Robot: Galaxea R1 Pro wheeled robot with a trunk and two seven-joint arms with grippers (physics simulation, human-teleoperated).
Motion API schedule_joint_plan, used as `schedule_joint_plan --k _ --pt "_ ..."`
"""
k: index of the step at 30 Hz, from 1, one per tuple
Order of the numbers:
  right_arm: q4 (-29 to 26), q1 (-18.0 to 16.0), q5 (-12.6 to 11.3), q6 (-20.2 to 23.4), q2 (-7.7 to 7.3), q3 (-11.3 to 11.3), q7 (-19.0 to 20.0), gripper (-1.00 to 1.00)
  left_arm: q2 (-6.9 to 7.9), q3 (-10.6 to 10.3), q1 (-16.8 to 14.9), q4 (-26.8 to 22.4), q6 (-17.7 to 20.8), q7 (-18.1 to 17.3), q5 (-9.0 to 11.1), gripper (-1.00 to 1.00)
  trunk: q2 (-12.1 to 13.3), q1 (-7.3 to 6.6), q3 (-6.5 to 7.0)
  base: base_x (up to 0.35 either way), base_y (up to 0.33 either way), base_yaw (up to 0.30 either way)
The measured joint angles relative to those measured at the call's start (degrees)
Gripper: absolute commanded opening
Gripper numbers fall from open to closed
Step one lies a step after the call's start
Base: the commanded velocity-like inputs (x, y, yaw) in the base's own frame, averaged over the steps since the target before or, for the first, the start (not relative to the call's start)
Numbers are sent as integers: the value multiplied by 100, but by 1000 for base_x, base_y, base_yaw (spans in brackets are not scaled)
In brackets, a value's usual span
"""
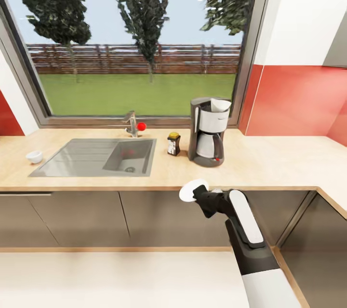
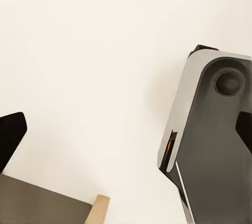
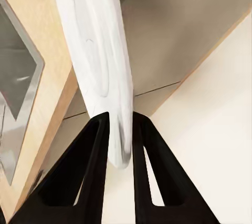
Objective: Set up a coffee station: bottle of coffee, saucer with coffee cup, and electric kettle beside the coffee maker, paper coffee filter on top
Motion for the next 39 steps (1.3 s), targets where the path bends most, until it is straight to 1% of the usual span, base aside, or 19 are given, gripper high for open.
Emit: schedule_joint_plan --k 10,21,23,26,29,32,36,39 --pt "6 3 -1 -2 0 0 -1 -100 0 8 0 0 0 0 1 100 0 0 0 307 123 0" --pt "16 2 -8 -8 1 -8 -2 -100 0 -24 0 1 0 0 -4 100 0 0 0 326 12 0" --pt "85 1 -9 -4 1 -15 -2 -100 0 -9 0 1 0 0 -5 100 1 1 0 153 0 0" --pt "361 2 -19 0 1 -19 -1 -100 0 3 0 1 0 0 -2 100 1 3 0 47 0 0" --pt "524 1 -79 -2 1 -30 4 -100 0 4 0 1 0 0 -1 100 1 3 0 14 0 0" --pt "581 3 -141 -2 1 -32 6 -100 0 6 0 1 0 0 0 100 0 1 0 162 0 0" --pt "593 0 -157 -2 1 -23 6 -100 0 6 0 1 0 0 -3 100 0 0 0 260 0 0" --pt "594 2 -159 -2 1 -19 6 -100 0 6 0 1 0 0 -3 100 1 2 0 96 0 0"
